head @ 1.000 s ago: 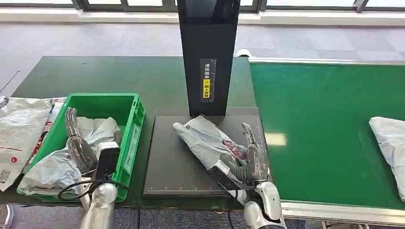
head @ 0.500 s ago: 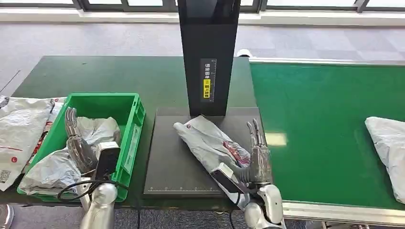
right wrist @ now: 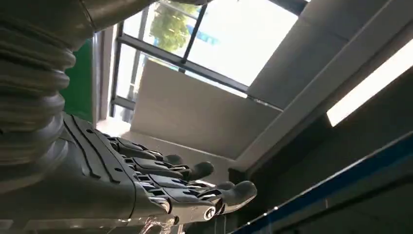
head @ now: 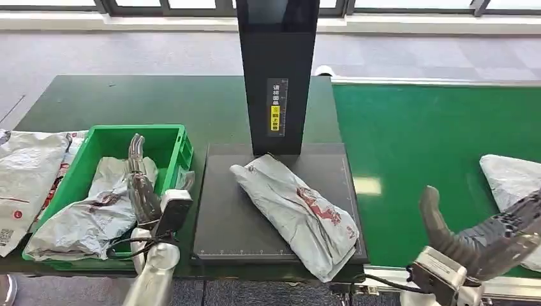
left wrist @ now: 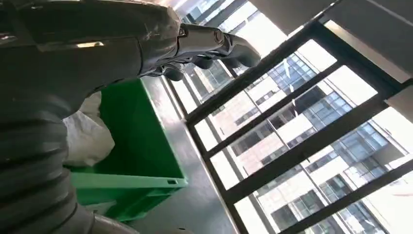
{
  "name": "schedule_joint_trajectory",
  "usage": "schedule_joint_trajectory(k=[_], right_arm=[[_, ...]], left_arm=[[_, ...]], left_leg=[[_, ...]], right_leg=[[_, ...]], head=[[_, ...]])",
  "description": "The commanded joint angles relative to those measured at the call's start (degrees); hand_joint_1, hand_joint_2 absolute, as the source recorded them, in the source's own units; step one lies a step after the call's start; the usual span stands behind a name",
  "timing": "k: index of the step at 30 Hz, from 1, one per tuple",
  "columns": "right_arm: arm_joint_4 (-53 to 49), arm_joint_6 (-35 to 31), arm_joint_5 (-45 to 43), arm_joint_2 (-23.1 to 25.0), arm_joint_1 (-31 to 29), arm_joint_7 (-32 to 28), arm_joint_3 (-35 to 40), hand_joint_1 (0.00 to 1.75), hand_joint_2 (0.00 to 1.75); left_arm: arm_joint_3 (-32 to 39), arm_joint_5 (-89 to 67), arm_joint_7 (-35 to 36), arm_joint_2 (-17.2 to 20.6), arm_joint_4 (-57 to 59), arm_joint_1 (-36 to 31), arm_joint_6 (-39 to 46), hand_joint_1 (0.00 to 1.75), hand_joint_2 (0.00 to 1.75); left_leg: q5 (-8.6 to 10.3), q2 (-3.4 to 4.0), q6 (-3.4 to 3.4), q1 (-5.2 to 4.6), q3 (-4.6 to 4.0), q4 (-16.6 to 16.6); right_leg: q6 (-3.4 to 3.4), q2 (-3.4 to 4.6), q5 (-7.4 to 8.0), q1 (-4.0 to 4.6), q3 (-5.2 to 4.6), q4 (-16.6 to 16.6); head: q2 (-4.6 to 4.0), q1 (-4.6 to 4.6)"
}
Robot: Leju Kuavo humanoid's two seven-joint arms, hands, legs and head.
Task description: Moved the parcel from conveyor to table for the left to box.
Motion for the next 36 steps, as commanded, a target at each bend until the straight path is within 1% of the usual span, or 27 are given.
schedule_joint_trajectory(k=[1, 11, 12, 13, 14, 16, 19, 21, 22, 23, 24, 25, 26, 28, 31, 32, 33, 36], right_arm=[[-4.4, 0.3, -0.3, 1.5, 0.6, 0.0, -4.0, 0.00, 1.75], [-4.4, 0.3, -0.3, 1.5, 0.6, 0.0, -4.0, 0.00, 1.75], [-4.3, 0.3, -0.4, 1.5, 0.5, 0.0, -3.8, 0.00, 1.75], [-4.5, 0.3, -0.9, 1.5, 0.4, 0.0, -3.4, 0.00, 1.75], [-4.4, 0.3, -1.0, 1.5, 0.3, 0.0, -3.3, 0.00, 1.75], [-3.9, 0.3, -3.1, 1.5, -0.4, 0.0, -3.2, 0.00, 1.75], [-3.3, 0.3, -6.1, 1.5, -1.6, 0.0, -3.8, 0.00, 1.75], [-1.5, 0.3, -8.2, 1.5, -2.4, 0.0, -4.8, 0.00, 1.75], [-0.2, 0.3, -9.1, 1.5, -2.9, 0.0, -5.3, 0.00, 1.75], [1.1, 0.3, -10.0, 1.5, -3.5, 0.0, -5.8, 0.00, 1.75], [2.6, 0.3, -11.4, 1.5, -3.6, 0.0, -6.8, 0.00, 1.75], [3.2, 0.3, -11.4, 1.5, -3.6, 0.0, -6.7, 0.00, 1.75], [5.0, 0.3, -12.3, 1.5, -3.6, 0.0, -8.6, 0.00, 1.75], [5.0, 0.3, -12.3, 1.5, -3.0, 0.0, -8.7, 0.00, 1.75], [4.8, 0.3, -12.5, 1.5, -2.2, 0.0, -8.5, 0.00, 1.75], [4.8, 0.3, -12.8, 1.5, -2.0, 0.0, -8.2, 0.00, 1.75], [4.8, 0.3, -12.8, 1.5, -2.0, 0.0, -8.2, 0.00, 1.75], [4.8, 0.3, -12.8, 1.5, -2.0, 0.0, -8.2, 0.00, 1.75]], left_arm=[[-3.9, 0.3, 0.2, -0.9, 4.3, -0.5, 0.3, 0.00, 1.75], [-3.9, 0.3, 0.2, -0.9, 4.3, -0.5, 0.3, 0.00, 1.75], [-4.8, 0.8, 0.1, -0.9, 4.3, -0.5, 0.3, 0.00, 1.75], [-9.1, 4.1, -1.7, -0.9, 5.8, -0.9, 0.3, 0.00, 1.75], [-10.6, 4.7, -2.4, -0.9, 6.3, -1.3, 0.3, 0.00, 1.75], [-17.7, 10.2, -5.6, -0.9, 8.9, -2.9, 0.3, 0.00, 1.75], [-29.1, 17.2, -4.9, -0.9, 11.7, -6.2, -1.0, 0.00, 1.75], [-34.2, 22.0, -4.8, -0.9, 13.3, -8.8, -3.3, 0.00, 1.75], [-36.3, 22.7, -4.2, -0.9, 14.2, -10.0, -3.0, 0.00, 1.75], [-38.6, 22.5, -2.6, -0.9, 15.5, -11.2, -1.7, 0.00, 1.75], [-40.7, 21.3, 0.4, -0.9, 17.9, -12.6, -4.5, 0.00, 1.75], [-43.3, 20.6, 2.3, -0.9, 21.0, -13.9, -5.2, 0.00, 1.75], [-46.7, 16.8, 8.0, -0.9, 26.8, -16.2, -9.4, 0.00, 1.75], [-47.3, 17.6, 6.6, -0.9, 30.3, -16.2, -9.3, 0.00, 1.75], [-48.8, 17.7, 5.4, -0.9, 34.3, -16.8, -10.2, 0.00, 1.75], [-49.3, 17.7, 5.4, -0.9, 35.0, -16.8, -10.4, 0.00, 1.75], [-49.3, 17.7, 5.4, -0.9, 35.0, -16.8, -10.4, 0.00, 1.75], [-49.3, 17.7, 5.4, -0.9, 35.0, -16.8, -10.4, 0.00, 1.75]], left_leg=[[0.01, -0.16, 0.02, -0.01, 0.07, -0.1], [0.00, -0.11, 0.03, -0.01, 0.11, -0.1], [0.00, -0.11, 0.03, -0.01, 0.13, -0.1], [-0.01, -0.09, 0.02, 0.00, 0.08, 0.0], [-0.01, -0.09, 0.05, 0.02, 0.22, -0.2], [0.02, -0.23, 0.05, -0.01, 0.09, -0.1], [0.08, -0.47, 0.06, -0.02, -0.07, 0.0], [0.06, -0.42, 0.09, -0.01, -0.06, 0.0], [0.06, -0.34, 0.07, -0.01, -0.08, 0.0], [0.07, -0.40, 0.09, 0.00, -0.05, 0.0], [0.07, -0.33, 0.07, -0.01, -0.06, 0.0], [0.11, -0.42, 0.10, 0.01, -0.02, 0.0], [0.06, -0.26, 0.07, 0.02, 0.02, 0.0], [0.14, -0.45, 0.12, 0.04, 0.12, -0.1], [0.09, -0.15, 0.14, 0.00, 0.25, -0.2], [0.00, -0.01, 0.13, -0.03, 0.16, -0.1], [-0.01, 0.06, 0.14, -0.02, 0.25, -0.2], [0.01, -0.02, 0.11, -0.03, 0.19, -0.1]], right_leg=[[-0.01, -0.19, -0.05, 0.01, 0.13, -0.1], [0.00, -0.15, -0.05, 0.04, 0.16, -0.1], [0.00, -0.16, -0.04, 0.04, 0.19, -0.1], [0.00, -0.12, -0.04, 0.04, 0.13, 0.0], [0.00, -0.16, -0.04, 0.07, 0.31, -0.2], [0.01, -0.29, -0.06, 0.03, 0.21, -0.1], [0.03, -0.51, -0.08, 0.00, 0.11, 0.0], [0.04, -0.49, -0.07, 0.01, 0.14, 0.0], [0.05, -0.38, -0.04, -0.01, 0.09, 0.0], [0.07, -0.46, -0.03, -0.01, 0.15, -0.1], [0.07, -0.38, 0.00, -0.05, 0.10, 0.0], [0.09, -0.49, 0.02, -0.04, 0.20, -0.1], [0.09, -0.30, 0.03, -0.07, 0.15, -0.1], [0.11, -0.52, 0.07, -0.05, 0.37, -0.3], [0.11, -0.22, 0.08, -0.10, 0.44, -0.3], [0.12, -0.08, 0.05, -0.13, 0.27, -0.1], [0.10, 0.02, 0.07, -0.12, 0.33, -0.2], [0.09, -0.05, 0.05, -0.10, 0.25, -0.2]], head=[[0.00, 0.00], [0.00, 0.00], [0.00, 0.00], [0.00, 0.00], [0.00, 0.00], [0.00, 0.00], [0.00, 0.00], [0.00, 0.02], [0.00, 0.00], [0.00, 0.02], [0.00, 0.02], [0.00, 0.02], [0.00, 0.02], [0.00, 0.02], [0.00, 0.02], [0.00, 0.02], [0.00, 0.00], [0.00, 0.00]])
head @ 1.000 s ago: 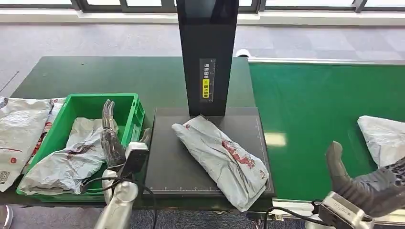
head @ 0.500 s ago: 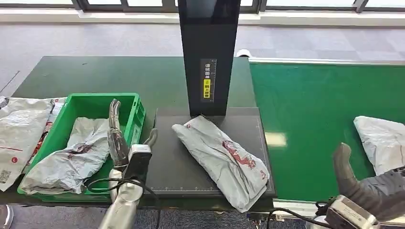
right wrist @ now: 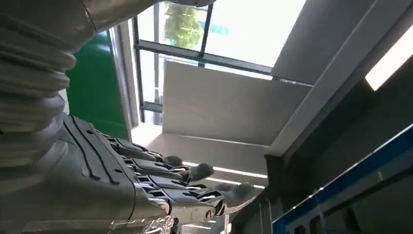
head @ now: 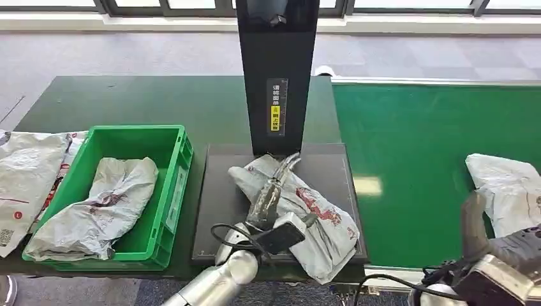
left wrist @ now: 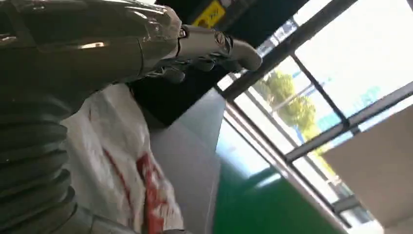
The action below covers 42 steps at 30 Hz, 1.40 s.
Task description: Moved the parcel from conveyor to table for the left to box.
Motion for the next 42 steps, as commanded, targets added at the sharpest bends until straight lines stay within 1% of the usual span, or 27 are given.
schedule_joint_trajectory(k=[1, 5, 6, 9, 15, 19, 20, 22, 23, 25, 26, 27, 28, 29, 30, 31, 36, 42], right_arm=[[4.7, 0.1, -0.3, 1.4, -1.4, 0.0, -3.4, 0.00, 1.75], [4.7, 0.1, -0.3, 1.4, -1.4, 0.0, -3.4, 0.00, 1.75], [4.7, 0.1, -0.3, 1.4, -1.4, 0.0, -3.4, 0.00, 1.75], [5.1, 0.1, -0.8, 1.4, -1.2, 0.0, -3.0, 0.00, 1.75], [5.9, 0.1, -1.1, 1.4, -1.6, 0.0, -3.1, 0.00, 1.75], [6.1, 0.1, -1.5, 1.4, -1.6, 0.0, -2.6, 0.00, 1.75], [5.7, 0.1, -2.4, 1.4, -1.4, 0.0, -2.4, 0.00, 1.75], [5.4, 0.1, -2.5, 1.4, -1.0, 0.0, -2.0, 0.00, 1.75], [5.3, 0.1, -2.5, 1.4, -0.9, 0.0, -1.9, 0.00, 1.75], [5.3, 0.1, -2.7, 1.4, -0.8, 0.0, -1.6, 0.00, 1.75], [5.3, 0.1, -2.8, 1.4, -0.8, 0.0, -1.5, 0.00, 1.75], [5.4, 0.1, -2.8, 1.4, -0.9, 0.0, -1.6, 0.00, 1.75], [5.4, 0.1, -2.8, 1.4, -0.9, 0.0, -1.6, 0.00, 1.75], [5.4, 0.1, -2.8, 1.4, -1.0, 0.0, -1.7, 0.00, 1.75], [5.4, 0.1, -2.9, 1.4, -1.0, 0.0, -1.9, 0.00, 1.75], [5.2, 0.1, -3.1, 1.4, -1.0, 0.0, -2.0, 0.00, 1.75], [5.2, 0.1, -3.3, 1.4, -0.7, 0.0, -2.4, 0.00, 1.75], [4.9, 0.1, -3.7, 1.4, -0.5, 0.0, -2.8, 0.00, 1.75]], left_arm=[[-8.0, 0.1, 0.0, 0.8, 11.1, -3.8, -0.6, 0.00, 1.75], [-8.0, 0.1, 0.0, 0.8, 11.1, -3.8, -0.6, 0.00, 1.75], [-8.0, 0.1, 0.0, 0.8, 11.1, -3.8, -0.6, 0.00, 1.75], [-10.1, 0.0, 1.3, 0.8, 12.5, -4.4, -1.8, 0.00, 1.75], [-13.0, -1.1, 3.4, 0.8, 14.6, -5.0, -2.2, 0.00, 1.75], [-17.2, -5.1, 9.3, 0.8, 18.7, -6.6, -3.2, 0.00, 1.75], [-21.1, -9.9, 17.8, 0.8, 20.6, -7.6, -3.9, 0.00, 1.75], [-21.6, -11.0, 18.9, 0.8, 21.9, -7.5, -3.3, 0.00, 1.75], [-22.0, -11.5, 19.4, 0.8, 22.3, -7.6, -3.4, 0.00, 1.75], [-23.1, -13.1, 21.7, 0.8, 23.2, -7.9, -3.7, 0.00, 1.75], [-24.0, -14.1, 23.2, 0.8, 23.3, -8.2, -4.5, 0.00, 1.75], [-25.1, -15.8, 26.2, 0.8, 23.2, -8.3, -5.6, 0.03, 1.75], [-25.6, -16.8, 27.6, 0.8, 23.3, -8.3, -6.6, 0.26, 1.75], [-26.0, -17.5, 28.7, 0.8, 23.5, -8.3, -7.2, 1.31, 1.75], [-26.3, -18.3, 29.7, 0.8, 23.6, -8.2, -7.7, 1.68, 1.75], [-26.5, -18.9, 30.4, 0.8, 23.8, -8.2, -8.2, 1.75, 1.75], [-26.9, -21.3, 32.8, 0.8, 24.2, -8.3, -9.4, 1.75, 1.75], [-26.5, -22.6, 33.0, 0.8, 23.7, -8.0, -9.8, 1.75, 1.75]], left_leg=[[0.01, -0.02, 0.00, 0.04, 0.23, -0.2], [0.01, 0.06, 0.03, 0.06, 0.32, -0.3], [-0.01, 0.03, 0.01, 0.00, 0.11, -0.1], [0.01, 0.06, 0.04, 0.05, 0.23, -0.2], [0.01, 0.05, 0.03, 0.04, 0.16, -0.2], [0.00, 0.04, 0.02, 0.04, 0.14, -0.1], [-0.01, 0.03, 0.01, 0.03, 0.12, -0.1], [-0.02, 0.03, 0.01, 0.04, 0.11, -0.1], [0.00, 0.09, 0.02, 0.06, 0.24, -0.2], [-0.02, 0.07, 0.01, 0.05, 0.14, -0.1], [-0.02, 0.05, 0.01, 0.03, 0.10, -0.1], [-0.02, 0.06, 0.01, 0.04, 0.13, -0.1], [0.00, 0.08, 0.01, 0.05, 0.17, -0.2], [-0.01, 0.07, 0.02, 0.04, 0.15, -0.1], [-0.01, 0.09, 0.02, 0.04, 0.18, -0.1], [-0.01, 0.09, 0.02, 0.03, 0.18, -0.1], [-0.01, 0.13, 0.09, 0.04, 0.24, -0.2], [-0.07, 0.08, 0.11, 0.05, 0.40, -0.1]], right_leg=[[-0.06, -0.07, 0.00, 0.06, 0.25, -0.2], [-0.06, -0.02, 0.04, 0.12, 0.37, -0.4], [-0.02, -0.01, -0.02, 0.04, 0.13, -0.1], [-0.04, -0.02, 0.03, 0.10, 0.28, -0.3], [-0.03, -0.03, 0.01, 0.05, 0.20, -0.2], [-0.04, -0.03, 0.00, 0.04, 0.19, -0.1], [-0.03, -0.03, -0.01, 0.02, 0.16, -0.1], [-0.03, -0.02, -0.02, 0.03, 0.15, -0.1], [-0.06, -0.01, 0.02, 0.07, 0.29, -0.3], [-0.04, 0.01, 0.00, 0.05, 0.18, -0.1], [-0.03, 0.00, -0.02, 0.03, 0.12, -0.1], [-0.04, 0.00, -0.01, 0.04, 0.16, -0.1], [-0.05, 0.00, 0.02, 0.06, 0.21, -0.2], [-0.03, 0.01, 0.00, 0.05, 0.19, -0.1], [-0.04, 0.02, 0.01, 0.06, 0.22, -0.2], [-0.03, 0.02, 0.01, 0.04, 0.22, -0.1], [0.03, 0.04, 0.03, 0.04, 0.34, -0.2], [0.04, 0.00, -0.04, 0.04, 0.62, -0.1]], head=[[0.00, -0.02], [0.00, 0.00], [0.00, -0.02], [0.00, -0.02], [0.00, 0.00], [0.00, -0.02], [0.00, -0.02], [0.00, -0.02], [0.00, -0.02], [0.00, 0.00], [0.00, -0.02], [0.00, -0.02], [0.00, -0.02], [0.00, -0.02], [0.00, -0.02], [0.00, -0.02], [0.00, -0.02], [0.00, -0.02]])
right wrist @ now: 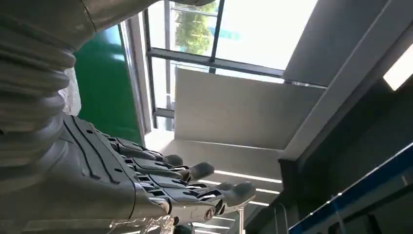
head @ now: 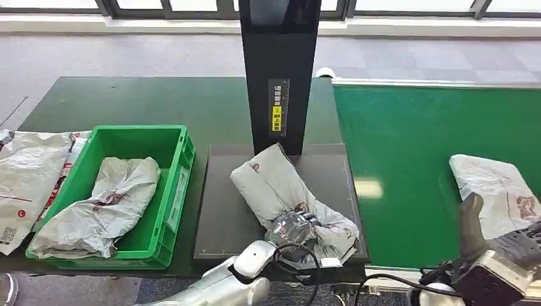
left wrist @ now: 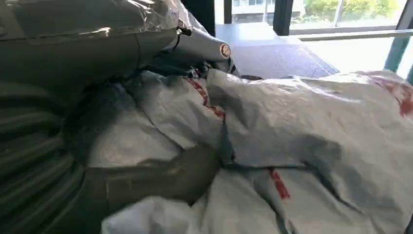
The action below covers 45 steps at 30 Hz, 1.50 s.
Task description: Moved the parcel from conveyor to table for the left to box.
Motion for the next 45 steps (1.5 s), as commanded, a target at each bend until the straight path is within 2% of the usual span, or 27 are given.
schedule_joint_trajectory(k=[1, 8, 9, 11, 12, 14, 15, 16, 18, 19, 26, 29, 31, 34, 38, 41, 42, 43, 44, 45], right_arm=[[2.4, 0.1, -0.6, 1.4, -0.4, 0.0, -2.0, 0.00, 1.75], [2.0, 0.1, -0.8, 1.4, 0.0, 0.0, -2.2, 0.00, 1.75], [1.7, 0.1, -0.8, 1.4, 0.2, 0.0, -2.1, 0.00, 1.75], [0.7, 0.1, -0.7, 1.4, 1.1, 0.0, -2.1, 0.00, 1.75], [0.2, 0.1, -0.6, 1.4, 1.6, 0.0, -1.9, 0.00, 1.75], [0.4, 0.1, -0.6, 1.4, 1.7, 0.0, -1.4, 0.00, 1.75], [1.6, 0.1, -0.3, 1.4, 1.0, 0.0, -0.9, 0.00, 1.75], [2.2, 0.1, -0.4, 1.4, 0.7, 0.0, -0.8, 0.00, 1.75], [4.4, 0.1, -0.4, 1.4, -0.4, 0.0, -0.8, 0.00, 1.75], [4.7, 0.1, -0.3, 1.4, -0.5, 0.0, -0.7, 0.00, 1.75], [4.8, 0.1, -0.4, 1.4, -0.3, 0.0, -0.6, 0.00, 1.75], [6.2, 0.1, -0.2, 1.4, -0.6, 0.0, -0.2, 0.00, 1.75], [6.6, 0.1, 0.1, 1.4, -0.3, 0.0, 0.6, 0.00, 1.75], [7.3, 0.1, 0.6, 1.4, 0.1, 0.0, 1.5, 0.00, 1.75], [7.4, 0.1, 0.7, 1.4, 0.5, 0.0, 1.9, 0.00, 1.75], [7.6, 0.1, 0.9, 1.4, 0.6, 0.0, 2.5, 0.00, 1.75], [7.6, 0.1, 1.2, 1.4, 0.9, 0.0, 2.8, 0.00, 1.75], [7.5, 0.1, 1.3, 1.4, 1.1, 0.0, 2.9, 0.00, 1.75], [7.3, 0.1, 1.2, 1.4, 1.4, 0.0, 3.1, 0.00, 1.75], [7.1, 0.1, 1.1, 1.4, 1.7, 0.0, 3.1, 0.00, 1.75]], left_arm=[[-3.8, -1.3, 0.8, 1.9, 4.0, 0.2, -1.9, 1.75, 1.75], [-2.6, -2.7, 0.5, 1.9, 3.5, 0.1, 1.1, 1.75, 1.75], [-1.8, -3.2, 0.5, 1.9, 3.2, -0.2, 3.2, 1.75, 1.75], [1.5, -6.0, 0.7, 1.9, 3.2, -0.6, 14.0, 1.75, 1.75], [8.4, -11.5, 1.3, 3.3, -2.7, 0.3, 17.9, 1.75, 1.75], [20.8, -24.9, 1.3, 5.6, -16.1, 5.8, 17.9, 1.75, 1.75], [29.1, -32.3, 0.0, 6.4, -26.9, 9.6, 17.9, 1.75, 1.75], [32.2, -34.9, -0.4, 6.6, -30.1, 9.6, 17.9, 1.75, 1.75], [42.5, -40.8, -7.5, 4.3, -40.1, 14.8, 17.9, 1.75, 1.75], [44.2, -42.3, -8.4, 3.9, -42.8, 15.6, 17.9, 1.75, 1.75], [44.7, -43.2, -8.6, 3.5, -44.4, 16.3, 17.9, 1.75, 1.75], [47.7, -44.4, -10.5, 3.2, -55.8, 18.8, 17.9, 1.75, 1.75], [49.5, -43.9, -12.2, 3.4, -62.8, 20.5, 17.9, 1.75, 1.75], [51.8, -44.5, -13.6, 3.0, -64.0, 21.3, 17.9, 1.75, 1.75], [54.2, -44.6, -13.1, 4.9, -62.9, 20.3, 17.9, 1.75, 1.75], [54.8, -44.6, -7.7, 9.2, -56.6, 18.2, 17.9, 1.75, 1.75], [51.4, -44.6, 0.0, 13.0, -52.0, 16.3, 17.9, 1.75, 1.75], [50.7, -44.6, 2.2, 13.3, -50.8, 16.3, 17.9, 1.75, 1.75], [47.5, -44.6, 8.8, 15.4, -48.3, 15.0, 17.9, 1.75, 1.75], [47.6, -44.6, 10.1, 15.4, -47.4, 15.1, 17.9, 1.75, 1.75]], left_leg=[[0.00, 0.09, 0.00, 0.02, 0.14, -0.1], [0.06, 0.15, 0.00, 0.04, 0.30, -0.3], [0.01, 0.12, -0.01, 0.03, 0.28, -0.1], [0.07, 0.14, 0.00, 0.05, 0.26, -0.3], [0.00, 0.06, -0.01, 0.01, 0.24, -0.1], [0.04, 0.09, -0.02, 0.03, 0.15, -0.1], [0.00, 0.19, -0.02, -0.02, 0.12, -0.1], [0.01, 0.20, -0.02, 0.00, 0.08, -0.1], [-0.02, 0.27, -0.02, -0.01, -0.06, 0.0], [-0.03, 0.23, -0.01, 0.01, -0.06, 0.0], [0.01, 0.38, -0.05, 0.05, 0.10, -0.2], [-0.03, 0.22, -0.02, 0.04, -0.12, 0.0], [-0.07, 0.40, -0.03, 0.04, -0.14, 0.0], [-0.07, 0.41, -0.04, 0.04, -0.03, -0.1], [-0.03, 0.25, -0.04, 0.04, -0.02, -0.1], [0.03, 0.24, -0.05, 0.03, 0.03, -0.2], [0.03, 0.26, -0.06, 0.02, 0.10, -0.3], [0.07, 0.25, -0.06, 0.03, 0.13, -0.3], [0.08, 0.11, -0.06, 0.01, 0.10, -0.3], [0.06, 0.08, -0.06, 0.00, 0.07, -0.2]], right_leg=[[-0.03, 0.06, 0.02, 0.03, 0.12, -0.1], [-0.07, 0.10, 0.11, 0.08, 0.15, -0.3], [-0.05, 0.08, 0.04, 0.07, 0.12, -0.1], [-0.07, 0.08, 0.12, 0.09, 0.11, -0.3], [-0.03, 0.04, 0.01, 0.05, 0.07, -0.1], [-0.06, 0.04, 0.06, 0.07, -0.03, -0.1], [-0.05, 0.15, 0.04, 0.02, -0.12, -0.1], [-0.06, 0.15, 0.06, 0.03, -0.15, -0.1], [-0.07, 0.22, 0.04, 0.01, -0.31, 0.0], [-0.04, 0.19, 0.02, 0.02, -0.27, 0.0], [-0.10, 0.34, 0.10, 0.07, -0.19, -0.2], [-0.05, 0.19, 0.02, 0.07, -0.31, 0.0], [-0.06, 0.36, 0.03, 0.07, -0.35, 0.0], [-0.07, 0.37, 0.02, 0.06, -0.26, -0.1], [-0.08, 0.23, 0.01, 0.06, -0.22, -0.1], [-0.09, 0.20, 0.02, 0.06, -0.17, -0.1], [-0.07, 0.23, 0.02, 0.04, -0.13, -0.2], [-0.08, 0.21, 0.05, 0.06, -0.09, -0.2], [-0.08, 0.07, 0.00, 0.03, -0.08, -0.2], [-0.06, 0.04, -0.03, 0.02, -0.13, -0.1]], head=[[0.00, 0.00], [0.00, 0.00], [0.00, 0.00], [0.00, 0.00], [0.00, 0.00], [0.00, 0.00], [0.00, 0.00], [0.00, 0.00], [0.00, 0.02], [0.00, 0.00], [0.00, 0.00], [0.00, 0.00], [0.00, 0.00], [0.00, 0.02], [0.00, 0.00], [0.00, 0.00], [0.00, 0.00], [0.00, 0.00], [0.00, 0.00], [0.00, 0.00]])
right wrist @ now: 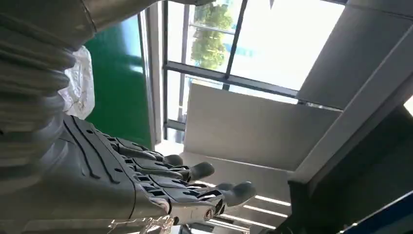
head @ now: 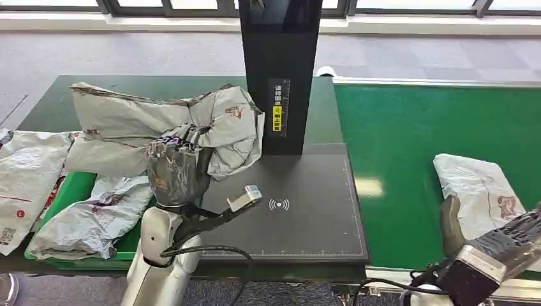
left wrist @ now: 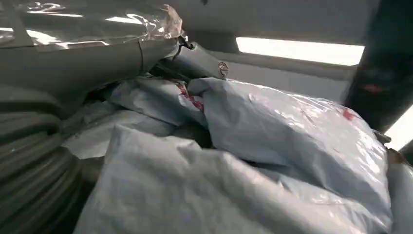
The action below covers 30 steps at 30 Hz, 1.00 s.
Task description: Moved the parcel from conveyor to table for the left to box.
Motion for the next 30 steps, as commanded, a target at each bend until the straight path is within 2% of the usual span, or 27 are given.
schedule_joint_trajectory(k=[1, 2, 5, 7, 8, 14, 23, 30], right_arm=[[3.4, 0.1, 0.1, 1.2, 0.7, 0.0, 1.8, 0.00, 1.75], [3.3, 0.1, 0.0, 1.2, 0.8, 0.0, 1.7, 0.00, 1.75], [3.0, 0.1, -0.1, 1.2, 1.4, 0.0, 1.8, 0.00, 1.75], [3.1, 0.1, 0.0, 1.2, 1.6, 0.0, 1.9, 0.00, 1.75], [3.3, 0.1, 0.0, 1.2, 1.6, 0.0, 2.0, 0.00, 1.75], [3.3, 0.1, 0.0, 1.2, 1.6, 0.0, 2.0, 0.00, 1.75], [5.4, 0.1, 0.2, 1.2, 0.7, 0.0, 3.5, 0.00, 1.75], [6.2, 0.1, 0.6, 1.2, 0.4, 0.0, 3.8, 0.00, 1.75]], left_arm=[[-0.5, -0.2, 19.9, 10.6, 13.9, -3.4, 0.3, 1.75, 1.75], [-0.4, -0.2, 21.3, 11.1, 12.8, -1.1, 0.3, 1.75, 1.75], [9.5, -0.2, 17.2, 7.4, 19.2, -2.5, 0.3, 1.75, 1.75], [12.0, -0.2, 17.5, 7.2, 20.8, -2.7, 0.3, 1.75, 1.75], [14.5, -0.2, 16.1, 5.7, 20.2, -2.4, 0.3, 1.75, 1.75], [14.5, -0.2, 16.1, 5.7, 20.2, -2.4, 0.3, 1.75, 1.75], [21.2, -0.2, 17.8, 4.6, 21.2, -2.0, 0.3, 1.75, 1.75], [24.0, -0.2, 14.6, 3.1, 15.8, -0.5, 0.3, 1.75, 1.75]], left_leg=[[0.09, 0.11, -0.04, 0.03, 0.30, -0.3], [0.10, 0.09, -0.04, 0.04, 0.29, -0.3], [0.03, 0.07, -0.06, -0.01, 0.19, -0.1], [0.05, 0.09, -0.04, 0.01, 0.32, -0.2], [0.02, 0.10, -0.04, 0.02, 0.29, -0.2], [0.00, 0.07, -0.06, 0.04, 0.11, -0.1], [-0.03, 0.16, -0.04, 0.05, 0.12, -0.1], [-0.03, 0.14, -0.04, 0.06, 0.04, 0.0]], right_leg=[[-0.10, 0.07, 0.10, 0.05, 0.23, -0.3], [-0.10, 0.05, 0.10, 0.06, 0.23, -0.3], [-0.05, 0.06, 0.02, 0.03, 0.12, -0.1], [-0.07, 0.06, 0.04, 0.06, 0.25, -0.2], [-0.06, 0.10, 0.03, 0.03, 0.23, -0.2], [-0.06, 0.10, 0.02, 0.03, 0.03, -0.1], [-0.04, 0.19, 0.03, 0.05, 0.05, -0.1], [-0.03, 0.16, 0.02, 0.06, -0.01, -0.1]], head=[[0.00, 0.00], [0.00, 0.00], [0.00, 0.00], [0.00, 0.00], [0.00, 0.00], [0.00, 0.00], [0.00, 0.00], [0.00, 0.00]])
